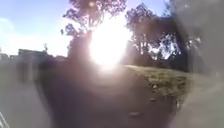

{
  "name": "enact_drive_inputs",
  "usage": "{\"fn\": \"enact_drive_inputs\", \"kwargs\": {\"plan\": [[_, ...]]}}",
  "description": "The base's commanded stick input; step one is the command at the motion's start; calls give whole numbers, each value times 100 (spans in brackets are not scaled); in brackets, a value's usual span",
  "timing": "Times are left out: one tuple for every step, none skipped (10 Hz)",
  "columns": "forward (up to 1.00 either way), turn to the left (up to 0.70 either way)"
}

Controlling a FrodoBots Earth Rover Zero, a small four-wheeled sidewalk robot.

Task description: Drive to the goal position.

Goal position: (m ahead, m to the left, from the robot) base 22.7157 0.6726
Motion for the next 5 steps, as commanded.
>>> {"fn": "enact_drive_inputs", "kwargs": {"plan": [[100,0],[100,0],[100,0],[100,0],[100,0]]}}
